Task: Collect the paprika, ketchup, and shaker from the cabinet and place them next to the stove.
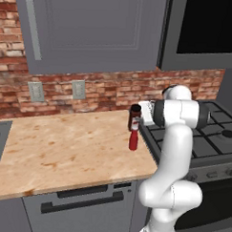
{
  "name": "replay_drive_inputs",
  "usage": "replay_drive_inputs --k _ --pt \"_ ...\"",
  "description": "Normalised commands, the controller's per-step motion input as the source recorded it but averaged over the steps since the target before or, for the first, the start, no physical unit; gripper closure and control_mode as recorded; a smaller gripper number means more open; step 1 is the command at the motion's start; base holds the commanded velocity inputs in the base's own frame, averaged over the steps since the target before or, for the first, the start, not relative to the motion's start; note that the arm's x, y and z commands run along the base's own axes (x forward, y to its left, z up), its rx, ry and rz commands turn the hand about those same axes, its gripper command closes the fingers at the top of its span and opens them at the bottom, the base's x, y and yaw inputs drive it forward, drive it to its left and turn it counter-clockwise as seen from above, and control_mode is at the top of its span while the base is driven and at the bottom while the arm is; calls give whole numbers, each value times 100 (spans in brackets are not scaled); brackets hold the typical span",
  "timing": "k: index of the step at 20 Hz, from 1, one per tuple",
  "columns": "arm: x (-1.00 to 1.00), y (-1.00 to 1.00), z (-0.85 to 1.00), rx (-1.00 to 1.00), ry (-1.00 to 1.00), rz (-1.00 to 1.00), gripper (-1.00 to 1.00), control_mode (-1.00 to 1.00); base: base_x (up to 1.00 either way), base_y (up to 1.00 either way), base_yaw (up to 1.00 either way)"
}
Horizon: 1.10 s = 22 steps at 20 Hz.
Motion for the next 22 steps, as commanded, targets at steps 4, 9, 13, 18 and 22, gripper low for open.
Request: replay_drive_inputs --k 4,9,13,18,22 --pt "15 5 -21 -1 0 0 100 -100 0 0 0" --pt "11 5 -18 0 0 0 100 -100 0 0 0" --pt "13 5 -13 0 0 0 100 -100 0 0 0" --pt "8 3 -15 0 0 0 100 -100 0 0 0" --pt "4 2 -19 0 0 0 100 -100 0 0 0"
